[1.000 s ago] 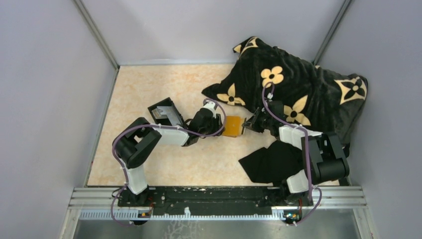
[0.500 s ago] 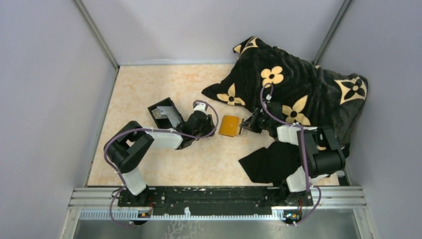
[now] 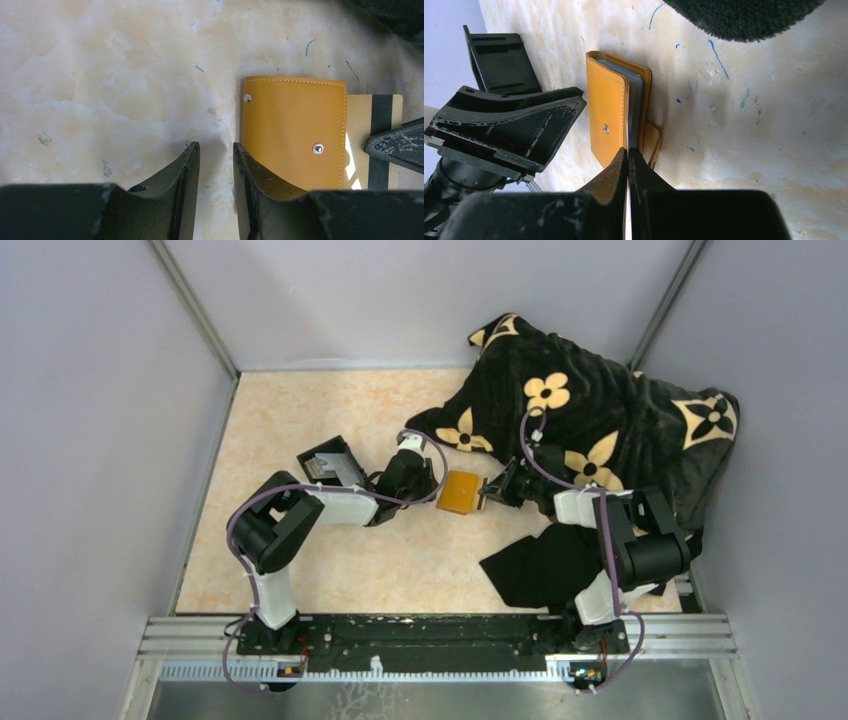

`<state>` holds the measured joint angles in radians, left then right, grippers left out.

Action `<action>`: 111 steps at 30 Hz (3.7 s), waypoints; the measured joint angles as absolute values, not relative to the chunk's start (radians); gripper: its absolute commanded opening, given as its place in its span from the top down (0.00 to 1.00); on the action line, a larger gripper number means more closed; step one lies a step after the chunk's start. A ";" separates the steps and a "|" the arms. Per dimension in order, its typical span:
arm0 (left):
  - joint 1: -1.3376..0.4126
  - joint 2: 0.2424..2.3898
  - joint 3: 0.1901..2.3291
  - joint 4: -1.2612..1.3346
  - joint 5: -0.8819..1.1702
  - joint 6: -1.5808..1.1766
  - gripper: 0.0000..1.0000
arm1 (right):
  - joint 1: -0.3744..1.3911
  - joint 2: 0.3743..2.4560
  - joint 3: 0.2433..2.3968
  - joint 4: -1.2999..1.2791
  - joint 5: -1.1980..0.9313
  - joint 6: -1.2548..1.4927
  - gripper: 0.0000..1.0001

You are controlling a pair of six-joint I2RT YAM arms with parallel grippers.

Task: Put the credit cards into the card holder
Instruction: Open the card holder at the center of the board.

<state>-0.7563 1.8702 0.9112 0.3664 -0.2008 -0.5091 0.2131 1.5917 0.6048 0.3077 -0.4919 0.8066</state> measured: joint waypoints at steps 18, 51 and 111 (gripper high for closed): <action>-0.744 1.876 0.894 0.407 -0.112 -0.506 0.65 | 0.260 1.637 0.657 0.319 -0.495 0.811 1.00; -0.744 1.865 0.874 0.424 -0.103 -0.524 0.65 | 0.261 1.583 0.688 0.183 -0.418 0.720 1.00; -0.744 1.865 0.872 0.426 -0.074 -0.527 0.65 | 0.259 1.533 0.681 0.126 -0.401 0.672 1.00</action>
<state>-0.7437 1.8652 0.8719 0.4255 -0.0738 -0.5270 0.2588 1.5330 0.6807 0.1257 -0.4011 0.6720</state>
